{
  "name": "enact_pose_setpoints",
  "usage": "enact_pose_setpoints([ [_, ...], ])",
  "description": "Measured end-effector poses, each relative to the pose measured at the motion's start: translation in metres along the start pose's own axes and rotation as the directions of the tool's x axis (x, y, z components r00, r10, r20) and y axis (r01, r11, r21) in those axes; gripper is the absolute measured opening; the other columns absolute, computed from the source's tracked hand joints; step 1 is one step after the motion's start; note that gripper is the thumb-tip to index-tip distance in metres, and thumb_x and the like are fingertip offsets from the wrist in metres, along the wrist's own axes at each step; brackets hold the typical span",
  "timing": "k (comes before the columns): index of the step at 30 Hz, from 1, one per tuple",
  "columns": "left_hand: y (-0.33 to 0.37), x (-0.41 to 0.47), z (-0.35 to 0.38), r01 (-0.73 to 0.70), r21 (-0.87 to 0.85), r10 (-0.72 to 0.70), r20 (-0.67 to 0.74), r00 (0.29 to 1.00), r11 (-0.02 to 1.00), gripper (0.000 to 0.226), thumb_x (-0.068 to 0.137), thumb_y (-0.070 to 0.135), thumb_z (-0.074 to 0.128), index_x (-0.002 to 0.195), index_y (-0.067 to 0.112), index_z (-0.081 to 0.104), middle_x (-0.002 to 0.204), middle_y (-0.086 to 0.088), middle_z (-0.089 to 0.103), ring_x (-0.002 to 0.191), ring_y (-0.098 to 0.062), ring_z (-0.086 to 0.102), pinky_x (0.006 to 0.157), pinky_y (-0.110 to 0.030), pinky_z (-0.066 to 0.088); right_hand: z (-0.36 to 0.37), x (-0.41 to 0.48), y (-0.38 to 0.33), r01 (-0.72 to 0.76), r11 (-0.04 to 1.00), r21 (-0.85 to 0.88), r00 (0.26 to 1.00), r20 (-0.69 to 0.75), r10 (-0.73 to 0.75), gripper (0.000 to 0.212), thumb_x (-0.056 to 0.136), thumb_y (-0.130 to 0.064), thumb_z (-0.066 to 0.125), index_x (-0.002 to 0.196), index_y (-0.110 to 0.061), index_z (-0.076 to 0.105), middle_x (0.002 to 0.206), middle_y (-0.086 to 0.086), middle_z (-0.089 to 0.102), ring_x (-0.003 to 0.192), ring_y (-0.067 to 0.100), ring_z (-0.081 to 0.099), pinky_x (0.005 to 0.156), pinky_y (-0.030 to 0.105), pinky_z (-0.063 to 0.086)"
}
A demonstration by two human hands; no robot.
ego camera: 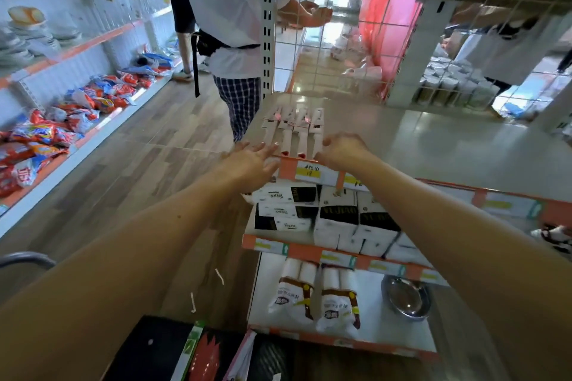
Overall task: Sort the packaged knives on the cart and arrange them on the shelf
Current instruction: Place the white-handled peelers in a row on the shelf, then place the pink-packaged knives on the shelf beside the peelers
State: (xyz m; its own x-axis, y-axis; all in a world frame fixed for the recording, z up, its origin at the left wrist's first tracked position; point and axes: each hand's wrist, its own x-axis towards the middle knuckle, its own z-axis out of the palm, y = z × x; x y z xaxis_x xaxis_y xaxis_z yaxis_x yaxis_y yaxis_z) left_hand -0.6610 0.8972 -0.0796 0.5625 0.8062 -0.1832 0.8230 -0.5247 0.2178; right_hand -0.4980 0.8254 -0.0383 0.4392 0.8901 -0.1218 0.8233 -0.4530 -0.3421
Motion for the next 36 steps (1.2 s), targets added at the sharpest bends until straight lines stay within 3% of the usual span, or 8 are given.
enact_pose_setpoints([
  [10, -0.074, -0.117, 0.051, -0.111, -0.008, 0.111, 0.091, 0.99, 0.994, 0.05, 0.1, 0.038, 0.025, 0.147, 0.02, 0.026, 0.155, -0.005, 0.024, 0.141, -0.03, 0.024, 0.115, -0.043, 0.021, 0.091, -0.134, -0.032, -0.136, 0.99, -0.032, 0.99, 0.036, 0.137, 0.038, 0.092, -0.029, 0.052, 0.117, -0.002, 0.061, 0.123, 0.015, 0.061, 0.111, 0.028, 0.057, 0.086, 0.031, 0.048],
  [13, -0.087, -0.137, 0.077, -0.131, -0.032, 0.134, 0.11, 0.985, 0.991, 0.047, 0.098, 0.044, 0.027, 0.137, 0.023, 0.038, 0.149, -0.006, 0.036, 0.135, -0.034, 0.031, 0.111, -0.048, 0.027, 0.117, -0.158, -0.038, -0.163, 0.987, -0.002, 0.982, 0.092, 0.163, 0.04, 0.091, -0.027, 0.052, 0.119, 0.0, 0.061, 0.125, 0.017, 0.061, 0.113, 0.03, 0.057, 0.092, 0.037, 0.048],
  [17, -0.1, -0.154, 0.12, -0.097, -0.081, 0.105, 0.101, 0.989, 0.992, 0.051, 0.096, 0.047, 0.027, 0.143, 0.028, 0.032, 0.154, -0.003, 0.029, 0.141, -0.03, 0.026, 0.112, -0.051, 0.026, 0.154, -0.181, -0.034, -0.188, 0.982, 0.019, 0.97, 0.164, 0.182, 0.036, 0.092, -0.025, 0.054, 0.121, -0.005, 0.058, 0.126, 0.014, 0.058, 0.114, 0.028, 0.055, 0.095, 0.034, 0.045],
  [20, -0.103, -0.166, 0.159, -0.091, -0.107, 0.102, 0.105, 0.989, 0.99, 0.046, 0.095, 0.042, 0.033, 0.136, 0.024, 0.042, 0.149, -0.004, 0.037, 0.137, -0.03, 0.034, 0.109, -0.051, 0.03, 0.191, -0.191, -0.019, -0.162, 0.986, 0.026, 0.96, 0.235, 0.151, 0.035, 0.092, -0.023, 0.052, 0.119, -0.002, 0.059, 0.122, 0.015, 0.059, 0.113, 0.029, 0.054, 0.091, 0.034, 0.045],
  [23, -0.104, -0.177, 0.206, -0.02, -0.177, 0.053, 0.186, 0.981, 0.984, 0.039, 0.094, 0.039, 0.037, 0.124, 0.02, 0.052, 0.131, -0.005, 0.053, 0.122, -0.029, 0.049, 0.1, -0.048, 0.041, 0.239, -0.197, 0.005, -0.141, 0.99, -0.001, 0.934, 0.331, 0.133, 0.029, 0.093, -0.024, 0.048, 0.109, -0.003, 0.06, 0.101, 0.016, 0.056, 0.112, 0.031, 0.054, 0.067, 0.026, 0.042],
  [27, -0.103, -0.19, 0.292, 0.102, -0.212, -0.042, 0.267, 0.963, 0.972, 0.03, 0.095, 0.03, 0.044, 0.115, 0.011, 0.057, 0.116, -0.011, 0.062, 0.107, -0.03, 0.056, 0.092, -0.042, 0.047, 0.323, -0.212, 0.053, -0.201, 0.979, 0.021, 0.9, 0.399, 0.176, 0.033, 0.093, -0.024, 0.05, 0.122, -0.009, 0.056, 0.109, 0.009, 0.058, 0.103, 0.023, 0.055, 0.087, 0.03, 0.045],
  [29, -0.103, -0.194, 0.343, 0.152, -0.234, -0.074, 0.313, 0.947, 0.96, 0.031, 0.095, 0.029, 0.043, 0.114, 0.01, 0.057, 0.114, -0.012, 0.063, 0.104, -0.031, 0.057, 0.092, -0.041, 0.047, 0.365, -0.222, 0.077, -0.266, 0.962, 0.053, 0.873, 0.438, 0.217, 0.026, 0.092, -0.023, 0.054, 0.112, -0.009, 0.06, 0.109, 0.009, 0.061, 0.099, 0.02, 0.058, 0.087, 0.033, 0.05],
  [36, -0.125, -0.2, 0.517, 0.253, -0.259, -0.146, 0.37, 0.918, 0.932, 0.034, 0.095, 0.029, 0.043, 0.123, 0.014, 0.055, 0.121, -0.013, 0.061, 0.107, -0.032, 0.058, 0.09, -0.043, 0.049, 0.523, -0.244, 0.145, -0.392, 0.917, 0.069, 0.823, 0.472, 0.316, 0.027, 0.093, -0.028, 0.054, 0.115, -0.013, 0.06, 0.112, 0.006, 0.063, 0.096, 0.02, 0.06, 0.08, 0.031, 0.049],
])
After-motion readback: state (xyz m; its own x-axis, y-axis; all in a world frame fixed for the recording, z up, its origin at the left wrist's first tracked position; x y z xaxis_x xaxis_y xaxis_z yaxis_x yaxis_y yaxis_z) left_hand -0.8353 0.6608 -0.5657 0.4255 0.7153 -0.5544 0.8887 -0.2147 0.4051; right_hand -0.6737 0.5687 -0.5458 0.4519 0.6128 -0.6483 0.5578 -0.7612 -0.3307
